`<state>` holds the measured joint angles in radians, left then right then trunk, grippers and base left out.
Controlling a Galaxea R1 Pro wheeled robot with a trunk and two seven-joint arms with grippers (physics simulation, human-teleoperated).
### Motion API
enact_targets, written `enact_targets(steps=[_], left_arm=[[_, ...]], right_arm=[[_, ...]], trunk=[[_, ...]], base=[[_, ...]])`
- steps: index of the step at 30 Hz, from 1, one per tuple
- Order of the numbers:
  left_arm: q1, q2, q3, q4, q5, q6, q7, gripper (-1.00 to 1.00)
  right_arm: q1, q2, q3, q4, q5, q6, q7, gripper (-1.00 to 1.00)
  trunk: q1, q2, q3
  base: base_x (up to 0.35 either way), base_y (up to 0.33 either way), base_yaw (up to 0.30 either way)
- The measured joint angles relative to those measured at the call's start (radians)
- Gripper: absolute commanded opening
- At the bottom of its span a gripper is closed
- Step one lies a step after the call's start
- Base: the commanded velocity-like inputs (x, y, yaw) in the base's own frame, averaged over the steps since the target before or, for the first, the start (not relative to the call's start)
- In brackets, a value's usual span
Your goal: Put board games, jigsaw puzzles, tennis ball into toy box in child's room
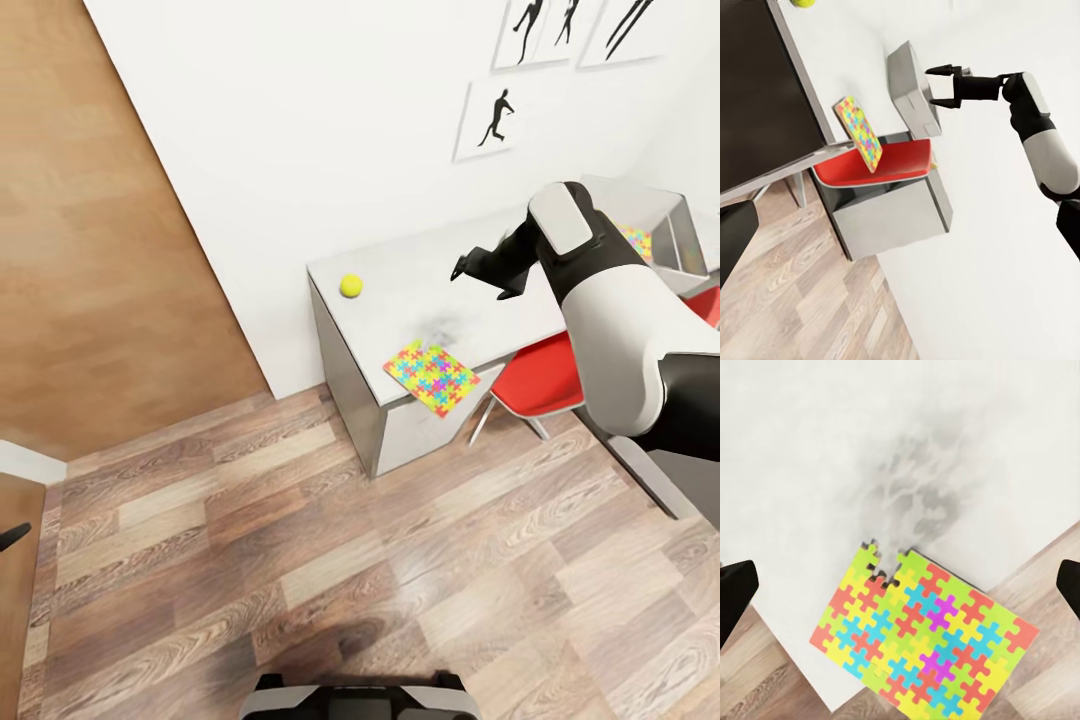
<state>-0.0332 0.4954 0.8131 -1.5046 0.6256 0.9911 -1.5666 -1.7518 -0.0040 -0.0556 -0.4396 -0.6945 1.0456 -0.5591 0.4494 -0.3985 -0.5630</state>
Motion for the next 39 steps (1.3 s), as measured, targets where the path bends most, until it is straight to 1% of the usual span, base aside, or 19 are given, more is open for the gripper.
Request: enact_targets(steps=[9, 17, 27, 39], left_arm=[[0.000, 0.000, -0.001, 0.000, 0.000, 0.000, 0.000, 1.00], [0.000, 0.000, 0.003, 0.000, 0.000, 0.000, 0.000, 1.00], [0.000, 0.000, -0.001, 0.000, 0.000, 0.000, 0.000, 1.00], [0.000, 0.000, -0.003, 0.000, 0.000, 0.000, 0.000, 1.00]], right_arm=[[0.001, 0.010, 0.003, 0.000, -0.002, 0.000, -0.001, 1.00], [0.001, 0.012, 0.003, 0.000, -0.001, 0.000, -0.001, 1.00], [0.001, 0.014, 0.004, -0.001, -0.003, 0.000, -0.001, 1.00], [0.001, 0.030, 0.004, 0.000, 0.001, 0.000, -0.004, 1.00]], trunk=[[0.000, 0.000, 0.015], [0.000, 0.000, 0.028], [0.000, 0.000, 0.045], [0.000, 0.000, 0.065]], base=[[0.000, 0.000, 0.000], [0.000, 0.000, 0.000], [0.000, 0.000, 0.000], [0.000, 0.000, 0.000]])
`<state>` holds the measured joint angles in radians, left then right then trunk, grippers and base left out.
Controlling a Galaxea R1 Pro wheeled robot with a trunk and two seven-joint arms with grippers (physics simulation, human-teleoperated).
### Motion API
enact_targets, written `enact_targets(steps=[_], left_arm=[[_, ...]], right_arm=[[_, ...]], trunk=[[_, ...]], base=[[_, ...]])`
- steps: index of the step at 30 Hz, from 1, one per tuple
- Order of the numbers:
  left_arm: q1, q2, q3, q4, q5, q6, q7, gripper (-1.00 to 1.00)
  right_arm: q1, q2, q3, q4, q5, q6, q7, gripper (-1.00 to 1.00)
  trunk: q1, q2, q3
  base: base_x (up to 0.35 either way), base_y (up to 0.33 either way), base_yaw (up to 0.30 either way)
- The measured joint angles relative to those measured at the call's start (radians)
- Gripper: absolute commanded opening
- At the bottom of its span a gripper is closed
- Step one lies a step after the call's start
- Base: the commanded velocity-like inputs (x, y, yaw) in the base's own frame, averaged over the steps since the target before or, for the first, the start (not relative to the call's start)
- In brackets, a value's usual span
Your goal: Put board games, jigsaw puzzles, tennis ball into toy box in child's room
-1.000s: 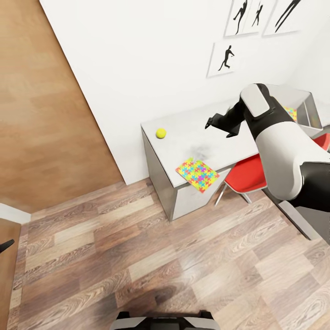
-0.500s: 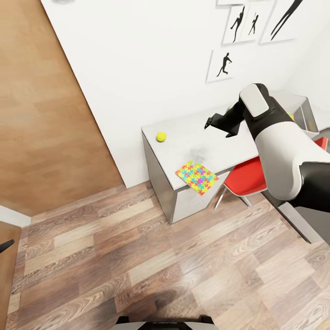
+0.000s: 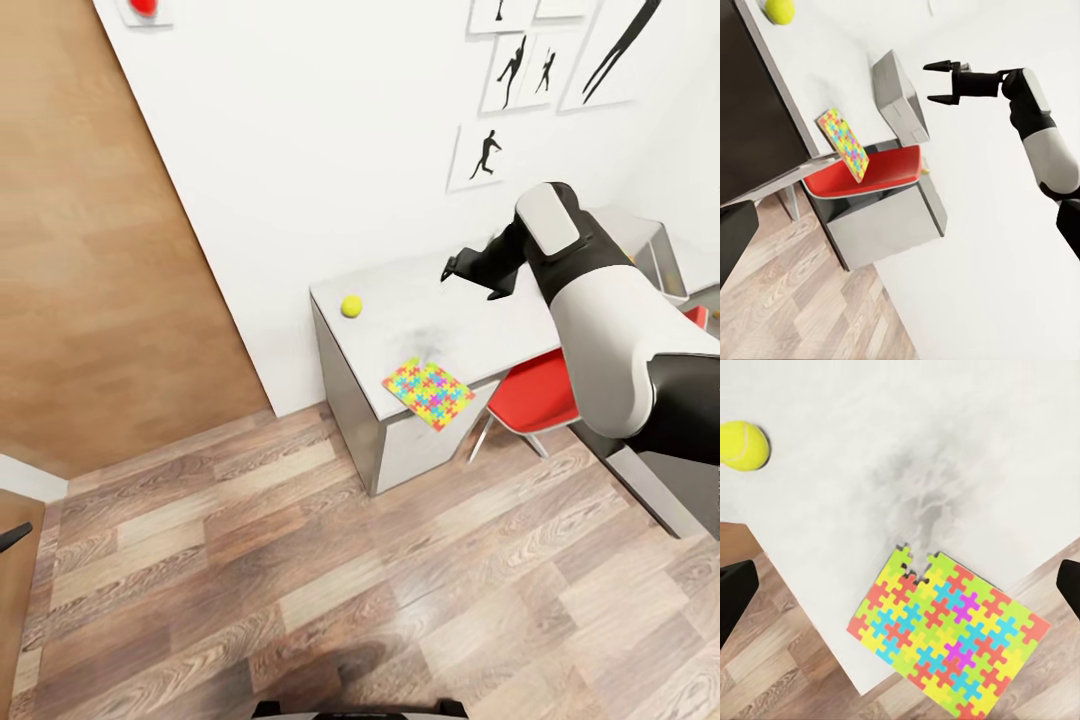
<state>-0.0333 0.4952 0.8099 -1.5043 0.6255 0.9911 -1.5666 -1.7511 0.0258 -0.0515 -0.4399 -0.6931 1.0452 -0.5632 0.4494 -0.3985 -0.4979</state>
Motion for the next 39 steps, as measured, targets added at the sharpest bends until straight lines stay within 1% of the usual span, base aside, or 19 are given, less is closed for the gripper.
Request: enact_targets(steps=[5, 10, 16, 20, 25, 30, 39], left_arm=[[0.000, 0.000, 0.001, 0.002, -0.004, 0.000, 0.000, 1.00], [0.000, 0.001, 0.001, 0.005, -0.005, 0.000, 0.000, 1.00], [0.000, 0.001, 0.001, 0.008, -0.002, 0.000, 0.000, 1.00], [0.000, 0.001, 0.001, 0.008, -0.002, 0.000, 0.000, 1.00], [0.000, 0.001, 0.001, 0.009, -0.002, 0.000, 0.000, 1.00], [0.000, 0.001, 0.001, 0.008, -0.002, 0.000, 0.000, 1.00], [0.000, 0.002, 0.001, 0.009, -0.002, 0.000, 0.000, 1.00]], right_arm=[[0.001, 0.009, 0.000, 0.000, 0.002, 0.000, 0.000, 1.00], [0.001, 0.027, -0.001, 0.000, 0.004, 0.000, -0.001, 1.00], [0.011, 0.037, -0.001, 0.000, 0.006, 0.000, -0.002, 1.00], [0.049, 0.041, -0.001, 0.000, 0.007, 0.000, -0.002, 1.00], [0.068, 0.042, -0.002, -0.001, 0.008, 0.000, -0.003, 1.00], [0.074, 0.042, -0.004, -0.006, 0.008, 0.000, -0.002, 1.00], [0.081, 0.042, -0.003, -0.054, 0.008, 0.000, -0.002, 1.00]], trunk=[[0.000, 0.000, 0.008], [0.000, 0.000, 0.017], [0.000, 0.000, 0.027], [0.000, 0.000, 0.033], [0.000, 0.000, 0.042], [0.000, 0.000, 0.050], [0.000, 0.000, 0.065]], base=[[0.000, 0.000, 0.000], [0.000, 0.000, 0.000], [0.000, 0.000, 0.000], [0.000, 0.000, 0.000], [0.000, 0.000, 0.000], [0.000, 0.000, 0.000], [0.000, 0.000, 0.000]])
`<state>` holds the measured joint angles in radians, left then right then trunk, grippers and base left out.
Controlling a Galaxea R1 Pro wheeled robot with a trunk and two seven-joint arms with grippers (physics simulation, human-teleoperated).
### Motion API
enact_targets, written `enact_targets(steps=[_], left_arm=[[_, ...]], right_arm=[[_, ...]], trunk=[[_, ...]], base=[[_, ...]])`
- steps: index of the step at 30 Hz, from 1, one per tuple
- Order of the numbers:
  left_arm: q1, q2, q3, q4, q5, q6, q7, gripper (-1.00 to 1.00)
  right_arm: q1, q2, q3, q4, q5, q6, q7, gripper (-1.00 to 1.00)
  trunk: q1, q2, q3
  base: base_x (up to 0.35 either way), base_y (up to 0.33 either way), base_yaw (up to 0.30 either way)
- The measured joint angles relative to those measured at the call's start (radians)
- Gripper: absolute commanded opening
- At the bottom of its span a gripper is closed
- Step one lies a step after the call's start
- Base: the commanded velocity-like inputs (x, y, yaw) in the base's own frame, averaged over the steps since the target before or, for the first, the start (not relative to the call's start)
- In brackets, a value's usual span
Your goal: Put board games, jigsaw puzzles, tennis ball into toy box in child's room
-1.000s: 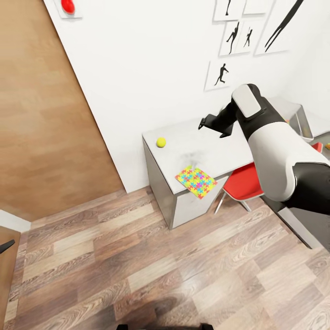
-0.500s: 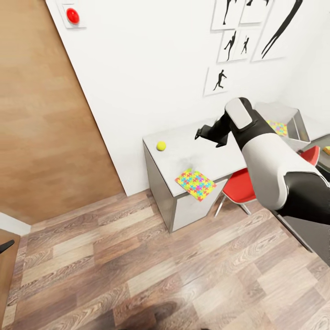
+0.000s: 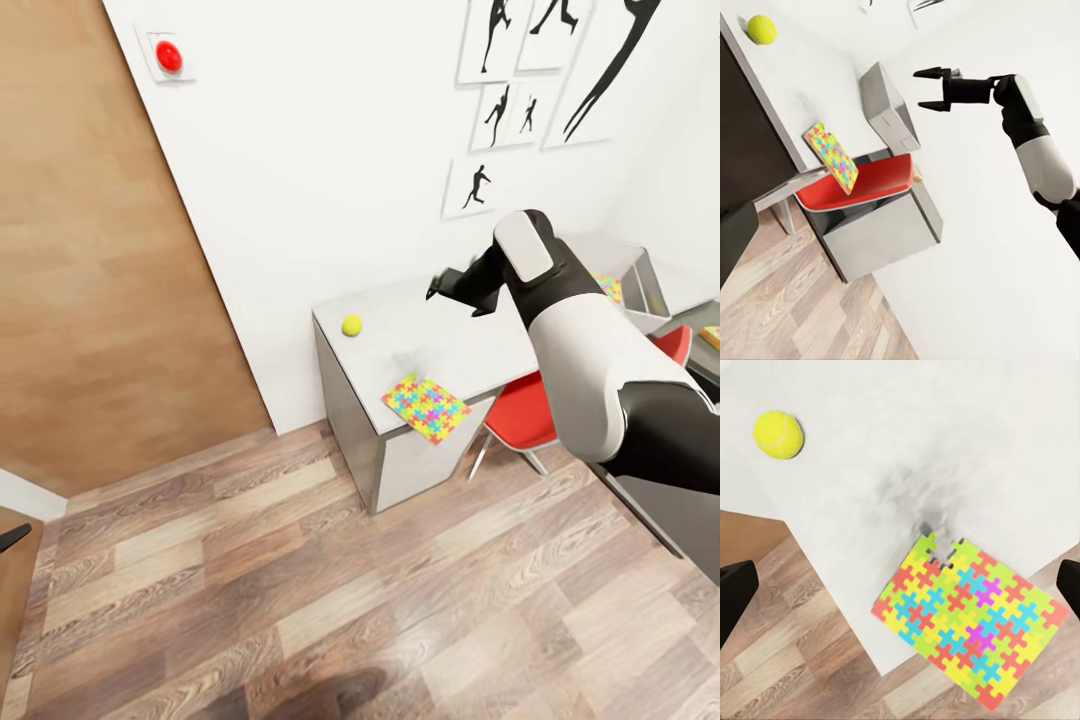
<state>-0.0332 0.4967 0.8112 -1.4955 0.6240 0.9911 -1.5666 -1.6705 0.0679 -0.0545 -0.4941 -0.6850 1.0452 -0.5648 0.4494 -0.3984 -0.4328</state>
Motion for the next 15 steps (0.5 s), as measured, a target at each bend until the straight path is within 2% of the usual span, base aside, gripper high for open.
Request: enact_targets(steps=[15], left_arm=[[0.000, -0.001, -0.001, 0.000, -0.002, 0.000, 0.000, 1.00]], right_arm=[[0.003, 0.000, 0.001, -0.005, -0.001, 0.000, -0.001, 1.00]], trunk=[[0.000, 0.000, 0.025]], base=[[0.000, 0.000, 0.000]])
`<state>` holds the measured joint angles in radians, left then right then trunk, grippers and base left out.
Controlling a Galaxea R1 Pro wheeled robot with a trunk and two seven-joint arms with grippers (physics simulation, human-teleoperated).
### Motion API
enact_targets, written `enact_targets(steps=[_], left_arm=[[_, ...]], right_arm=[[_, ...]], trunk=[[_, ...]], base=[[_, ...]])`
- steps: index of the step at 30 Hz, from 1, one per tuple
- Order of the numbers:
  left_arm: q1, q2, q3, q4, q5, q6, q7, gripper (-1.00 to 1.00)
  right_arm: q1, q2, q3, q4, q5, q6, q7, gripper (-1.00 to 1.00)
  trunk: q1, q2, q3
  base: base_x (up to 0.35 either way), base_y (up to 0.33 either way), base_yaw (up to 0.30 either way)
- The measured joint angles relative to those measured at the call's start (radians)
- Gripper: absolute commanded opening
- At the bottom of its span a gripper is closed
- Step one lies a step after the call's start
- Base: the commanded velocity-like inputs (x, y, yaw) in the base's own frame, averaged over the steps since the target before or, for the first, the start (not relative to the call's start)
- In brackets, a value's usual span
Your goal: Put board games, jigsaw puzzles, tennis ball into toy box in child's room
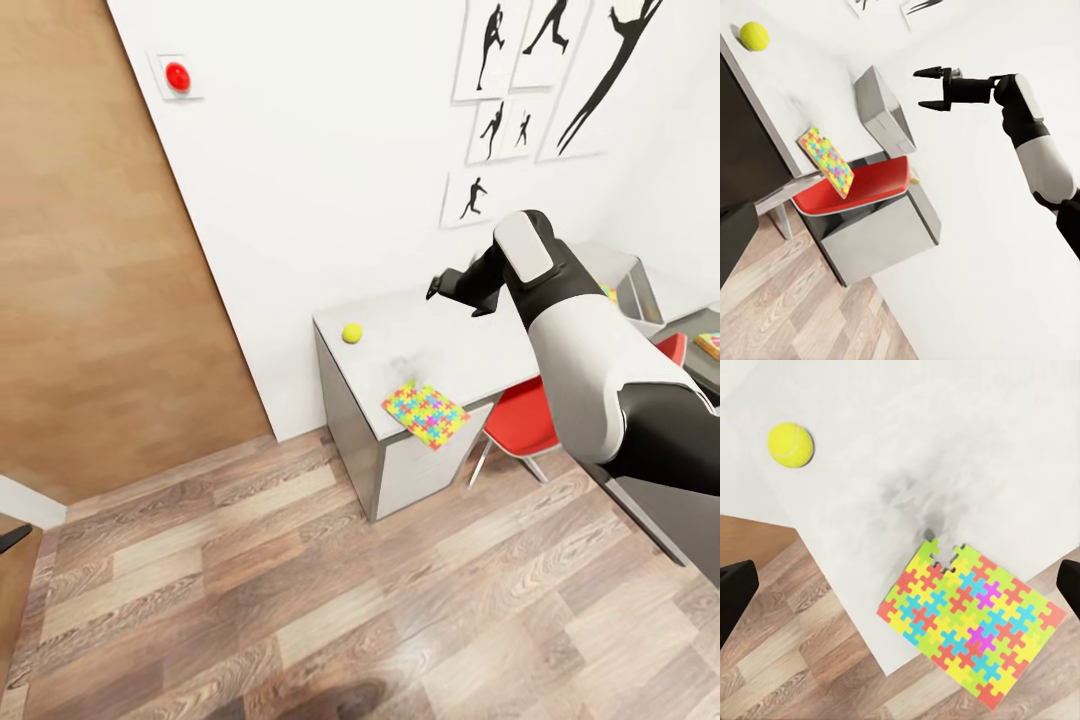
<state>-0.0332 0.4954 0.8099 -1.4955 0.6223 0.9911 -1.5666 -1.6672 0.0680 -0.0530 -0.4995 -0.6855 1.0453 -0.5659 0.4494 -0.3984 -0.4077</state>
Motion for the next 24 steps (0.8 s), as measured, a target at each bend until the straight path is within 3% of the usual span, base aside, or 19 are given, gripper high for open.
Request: enact_targets(steps=[24], left_arm=[[0.000, 0.000, 0.000, 0.000, -0.007, -0.002, 0.000, 1.00]], right_arm=[[0.033, 0.009, 0.000, -0.001, -0.001, 0.000, 0.003, 1.00]], trunk=[[0.000, 0.000, 0.040]], base=[[0.000, 0.000, 0.000]])
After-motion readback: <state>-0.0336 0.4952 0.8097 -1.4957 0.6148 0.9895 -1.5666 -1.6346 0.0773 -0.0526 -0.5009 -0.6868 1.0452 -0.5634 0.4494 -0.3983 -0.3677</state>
